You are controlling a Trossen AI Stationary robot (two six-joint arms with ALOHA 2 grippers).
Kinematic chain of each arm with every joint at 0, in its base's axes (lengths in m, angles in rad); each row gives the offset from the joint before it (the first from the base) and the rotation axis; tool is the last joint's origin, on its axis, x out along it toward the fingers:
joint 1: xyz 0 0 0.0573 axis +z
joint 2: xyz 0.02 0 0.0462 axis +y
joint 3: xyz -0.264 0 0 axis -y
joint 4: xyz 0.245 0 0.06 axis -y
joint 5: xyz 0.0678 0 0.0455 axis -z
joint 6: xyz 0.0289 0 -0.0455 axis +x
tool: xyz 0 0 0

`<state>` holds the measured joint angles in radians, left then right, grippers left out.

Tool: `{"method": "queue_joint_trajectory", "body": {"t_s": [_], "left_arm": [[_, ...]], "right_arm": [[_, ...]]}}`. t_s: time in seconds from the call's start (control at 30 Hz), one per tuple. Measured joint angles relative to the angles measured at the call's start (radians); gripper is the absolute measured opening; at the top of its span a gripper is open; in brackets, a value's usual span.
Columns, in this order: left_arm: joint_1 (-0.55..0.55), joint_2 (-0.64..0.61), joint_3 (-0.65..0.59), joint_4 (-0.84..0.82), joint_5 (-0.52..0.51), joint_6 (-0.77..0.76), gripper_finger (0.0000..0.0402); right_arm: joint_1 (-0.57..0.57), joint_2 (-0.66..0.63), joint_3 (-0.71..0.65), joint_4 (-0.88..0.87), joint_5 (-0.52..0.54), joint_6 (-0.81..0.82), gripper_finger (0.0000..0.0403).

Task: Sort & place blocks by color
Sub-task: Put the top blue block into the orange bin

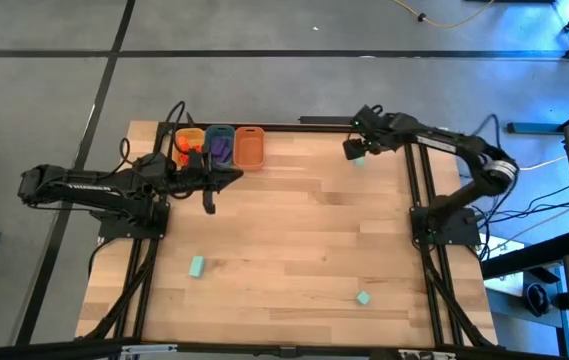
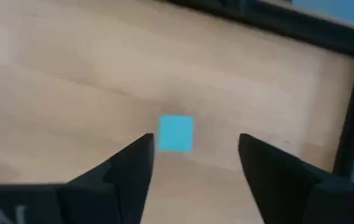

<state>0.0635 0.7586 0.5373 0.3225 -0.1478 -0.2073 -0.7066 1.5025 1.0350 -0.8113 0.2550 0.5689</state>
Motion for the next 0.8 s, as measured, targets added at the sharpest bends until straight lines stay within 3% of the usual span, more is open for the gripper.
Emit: {"method": "queue_joint_trajectory", "body": {"t_s": [0.37, 0.8], "left_arm": [[0.000, 0.000, 0.000, 0.000, -0.020, 0.000, 0.0000], [0.000, 0.000, 0.000, 0.000, -0.023, 0.000, 0.0000]], "right_arm": [[-0.025, 0.203, -0.040, 0.128, -0.050, -0.011, 0.0236], [-0.025, 0.246, -0.041, 0.161, -0.075, -0.001, 0.0234]]}}
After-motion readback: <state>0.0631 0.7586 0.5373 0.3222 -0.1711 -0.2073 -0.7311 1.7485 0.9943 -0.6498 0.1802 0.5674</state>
